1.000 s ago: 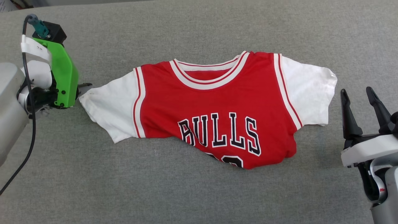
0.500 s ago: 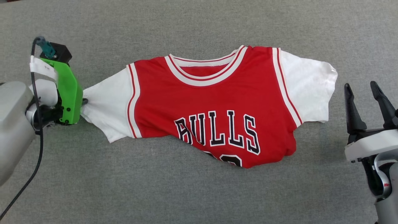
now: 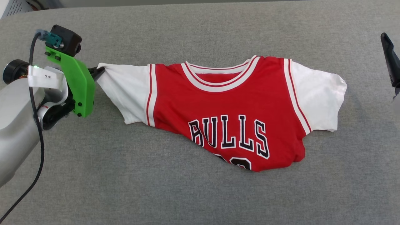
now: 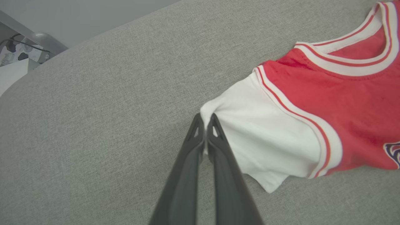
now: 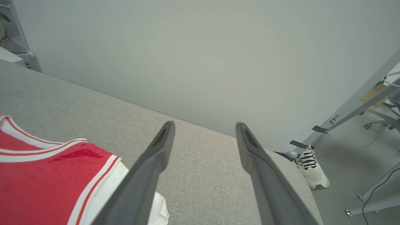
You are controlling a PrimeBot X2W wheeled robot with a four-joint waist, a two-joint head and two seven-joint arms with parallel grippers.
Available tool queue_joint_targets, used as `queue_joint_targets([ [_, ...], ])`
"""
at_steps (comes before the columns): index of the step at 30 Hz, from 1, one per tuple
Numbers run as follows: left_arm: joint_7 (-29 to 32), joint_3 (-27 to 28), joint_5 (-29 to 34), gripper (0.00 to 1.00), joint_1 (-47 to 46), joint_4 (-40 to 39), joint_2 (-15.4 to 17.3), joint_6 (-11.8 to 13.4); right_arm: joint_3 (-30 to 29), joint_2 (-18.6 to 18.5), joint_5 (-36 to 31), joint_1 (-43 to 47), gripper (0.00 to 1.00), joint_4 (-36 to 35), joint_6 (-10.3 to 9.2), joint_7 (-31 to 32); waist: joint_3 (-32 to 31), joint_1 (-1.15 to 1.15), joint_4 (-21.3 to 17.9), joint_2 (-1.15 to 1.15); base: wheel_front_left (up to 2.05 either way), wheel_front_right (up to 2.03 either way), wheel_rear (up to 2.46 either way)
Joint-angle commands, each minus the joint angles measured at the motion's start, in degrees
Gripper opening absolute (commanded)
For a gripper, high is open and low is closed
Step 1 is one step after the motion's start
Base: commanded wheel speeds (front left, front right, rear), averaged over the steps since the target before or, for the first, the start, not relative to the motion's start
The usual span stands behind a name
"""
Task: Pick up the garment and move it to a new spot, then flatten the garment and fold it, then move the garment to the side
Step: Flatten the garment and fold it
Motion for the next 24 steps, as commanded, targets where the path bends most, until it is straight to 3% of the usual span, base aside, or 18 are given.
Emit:
queue_joint_targets([
  [1, -0.8, 0.2, 0.5, 0.0, 0.3, -1.3, 0.5, 0.8, 2.1, -1.6, 2.8, -1.8, 1.0, 0.3, -0.05, 4.0, -0.2, 0.0, 0.7, 0.0, 0.0, 0.0, 0.0],
  [7, -2.6, 0.8, 1.1, 0.0, 0.9, -7.1, 1.5, 3.4, 13.6, -10.9, 15.2, -8.3, 1.0, 1.7, -0.05, 26.3, 0.8, 0.0, 2.1, 0.0, 0.0, 0.0, 0.0],
  [10, -3.1, 0.9, 1.6, 0.0, 0.9, -8.9, 1.7, 4.4, 16.7, -12.9, 19.6, -10.7, 1.0, 3.7, -0.05, 33.6, 1.5, 0.0, 2.8, 0.0, 0.0, 0.0, 0.0],
  [13, -3.4, 1.1, 1.7, 0.0, 0.8, -10.5, 1.9, 5.1, 18.6, -12.4, 22.2, -12.5, 1.0, 6.6, -0.05, 39.1, 2.4, 0.0, 3.4, 0.0, 0.0, 0.0, 0.0],
  [18, -4.1, 1.4, 2.3, 0.0, 0.2, -12.2, 1.9, 5.9, 20.9, -10.7, 20.9, -15.5, 1.0, 12.5, -0.05, 42.3, 4.2, 0.0, 4.5, 0.0, 0.0, 0.0, 0.0],
  [24, -4.8, 1.9, 3.1, 0.0, -1.1, -13.4, 1.2, 6.4, 22.4, -6.9, 19.9, -18.8, 1.0, 19.6, -0.05, 39.9, 7.2, 0.0, 6.3, 0.0, 0.0, 0.0, 0.0],
])
